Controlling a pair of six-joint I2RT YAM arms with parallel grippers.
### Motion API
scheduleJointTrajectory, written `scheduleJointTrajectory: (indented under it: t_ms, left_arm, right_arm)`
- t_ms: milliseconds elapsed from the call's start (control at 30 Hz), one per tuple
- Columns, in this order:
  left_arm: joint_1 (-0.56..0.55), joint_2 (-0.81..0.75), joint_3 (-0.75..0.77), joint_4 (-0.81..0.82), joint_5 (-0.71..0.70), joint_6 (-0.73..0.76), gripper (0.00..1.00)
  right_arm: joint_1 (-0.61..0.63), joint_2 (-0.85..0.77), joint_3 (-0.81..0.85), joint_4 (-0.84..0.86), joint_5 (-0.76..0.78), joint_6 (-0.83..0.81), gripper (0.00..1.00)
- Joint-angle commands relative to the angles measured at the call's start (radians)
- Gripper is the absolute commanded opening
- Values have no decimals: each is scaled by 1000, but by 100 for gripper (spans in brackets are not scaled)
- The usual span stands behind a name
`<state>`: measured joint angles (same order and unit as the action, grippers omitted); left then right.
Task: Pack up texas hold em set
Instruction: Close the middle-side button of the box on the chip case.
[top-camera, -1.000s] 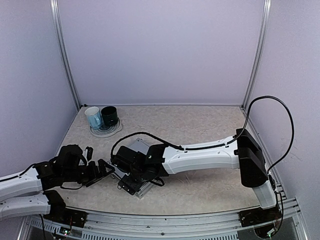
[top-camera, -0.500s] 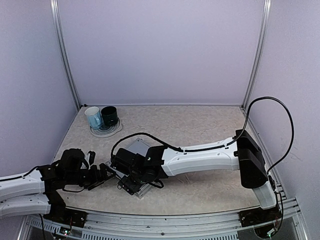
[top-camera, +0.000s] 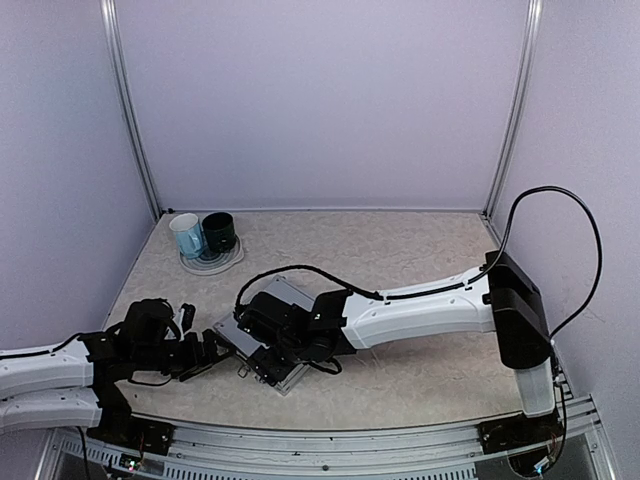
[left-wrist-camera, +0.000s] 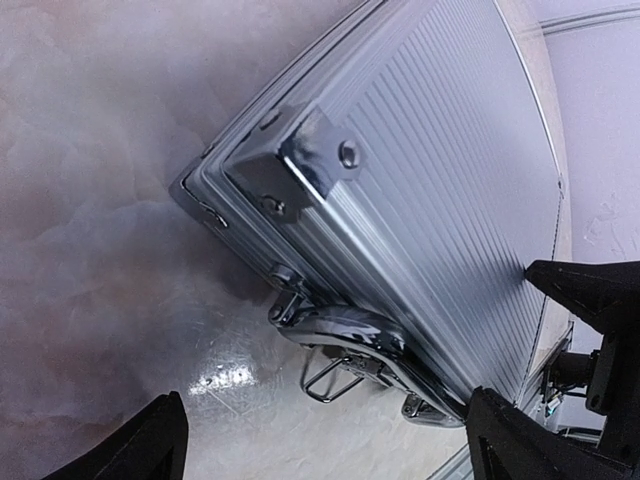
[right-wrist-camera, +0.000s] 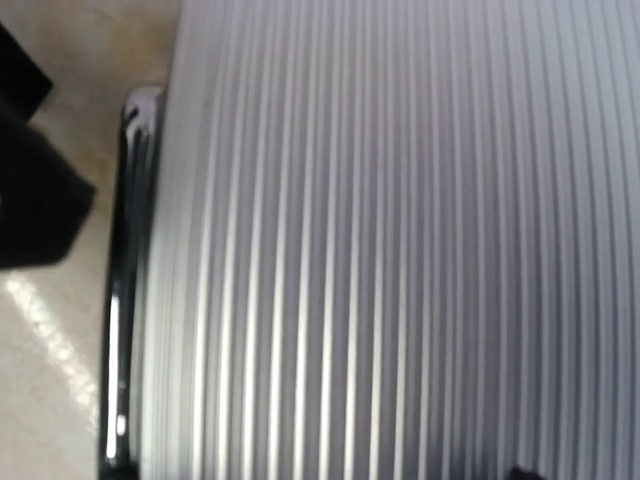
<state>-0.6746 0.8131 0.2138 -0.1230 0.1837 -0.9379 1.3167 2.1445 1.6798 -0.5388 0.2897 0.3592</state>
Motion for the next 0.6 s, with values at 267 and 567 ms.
scheduleJointTrajectory:
  t_ms: [267, 567]
  left_arm:
    - [4, 0, 15, 3, -18, 27, 96]
    - [18, -13, 38, -24, -34, 38, 96]
  right_arm:
    - [-48, -136, -131, 14, 3, 8, 85]
    - [14, -92, -66, -5, 78, -39, 89]
